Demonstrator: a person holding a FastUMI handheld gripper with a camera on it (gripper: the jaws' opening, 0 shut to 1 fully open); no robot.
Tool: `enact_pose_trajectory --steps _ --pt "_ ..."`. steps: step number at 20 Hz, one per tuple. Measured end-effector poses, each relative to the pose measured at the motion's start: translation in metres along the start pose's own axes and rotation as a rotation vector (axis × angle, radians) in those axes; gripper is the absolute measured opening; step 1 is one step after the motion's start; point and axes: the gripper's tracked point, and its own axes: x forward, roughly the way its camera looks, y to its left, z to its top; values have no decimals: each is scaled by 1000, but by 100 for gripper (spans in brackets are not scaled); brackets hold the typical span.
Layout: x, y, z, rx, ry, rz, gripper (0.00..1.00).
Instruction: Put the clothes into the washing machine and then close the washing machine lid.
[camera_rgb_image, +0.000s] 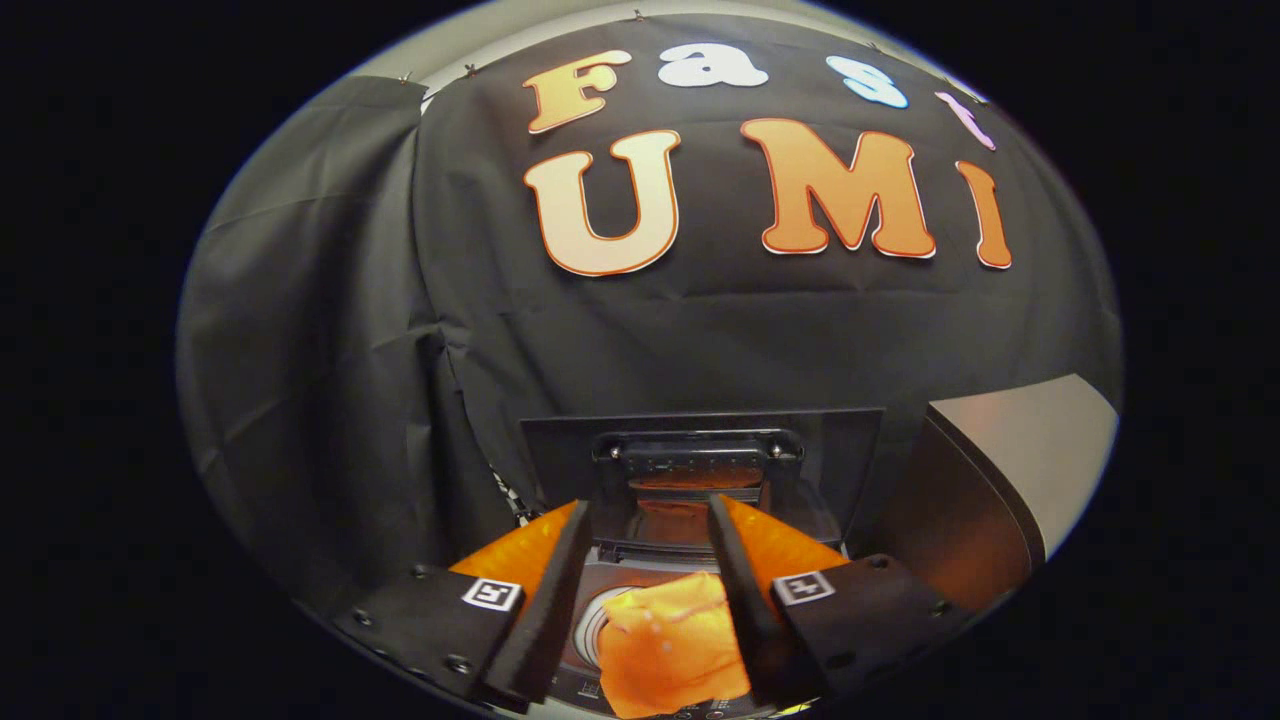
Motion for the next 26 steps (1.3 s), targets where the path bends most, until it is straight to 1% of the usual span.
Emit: enact_pose_trajectory --steps 3,9,17,19,23,26 --pt "0 -6 -5 1 8 -11 90" --pt "2 -14 -18 16 36 -26 91" --pt "-3 -18 -32 21 58 -19 91" --pt "-4 -18 -24 24 44 -14 90" --pt "6 -14 12 21 21 2 91" --pt "23 -16 41 77 15 4 94"
